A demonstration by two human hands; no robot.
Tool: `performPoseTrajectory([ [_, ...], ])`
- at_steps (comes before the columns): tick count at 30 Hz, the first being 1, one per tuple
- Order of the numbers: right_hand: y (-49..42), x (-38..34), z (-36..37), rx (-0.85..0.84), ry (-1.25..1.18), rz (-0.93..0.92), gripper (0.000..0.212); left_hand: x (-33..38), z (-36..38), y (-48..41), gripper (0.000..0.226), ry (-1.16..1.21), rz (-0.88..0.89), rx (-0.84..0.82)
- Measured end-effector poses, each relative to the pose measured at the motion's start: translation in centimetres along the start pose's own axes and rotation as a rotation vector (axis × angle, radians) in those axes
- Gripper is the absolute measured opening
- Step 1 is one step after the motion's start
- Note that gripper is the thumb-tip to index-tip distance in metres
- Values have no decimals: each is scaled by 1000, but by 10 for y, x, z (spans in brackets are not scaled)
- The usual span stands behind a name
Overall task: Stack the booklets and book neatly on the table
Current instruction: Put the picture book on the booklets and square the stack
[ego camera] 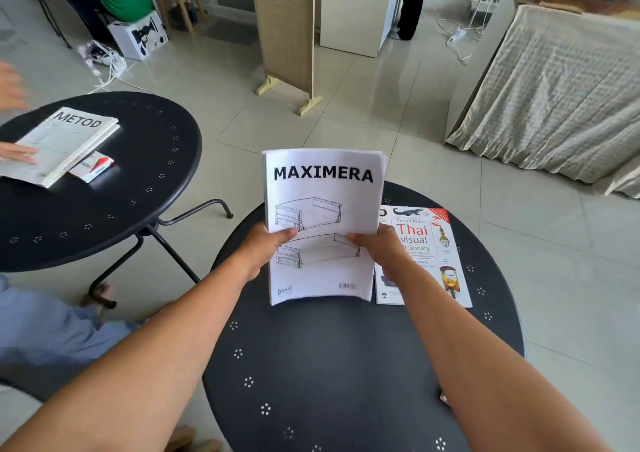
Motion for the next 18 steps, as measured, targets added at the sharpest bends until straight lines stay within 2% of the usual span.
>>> performPoseTrajectory([
  [2, 0, -2, -2, -15, 26, 3, 15, -2, -1, 3, 11, 52, -48, -13],
  [8, 0, 18, -13, -5, 24, 132, 12, -42, 21, 29, 26, 140, -351, -199],
  [14, 1, 39, -23, -53, -2, 206, 22, -64, 31, 31, 27, 216, -424, -217],
  [16, -1, 45, -30, -69, 42, 228, 32, -67, 33, 29, 30, 229, -427, -223],
  [18, -11, 52, -48, -2, 76, 241, 40, -70, 33, 25, 33, 235, -426, -215],
])
Point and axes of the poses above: each hand's wrist, its own y-axis away from the middle knuckle, its own z-axis out of the palm, x = y × z, the point moved 9 cm from there along -y, towards the middle knuckle, and after that the axes turned 15 degrees about x, right-handed, at the moved point
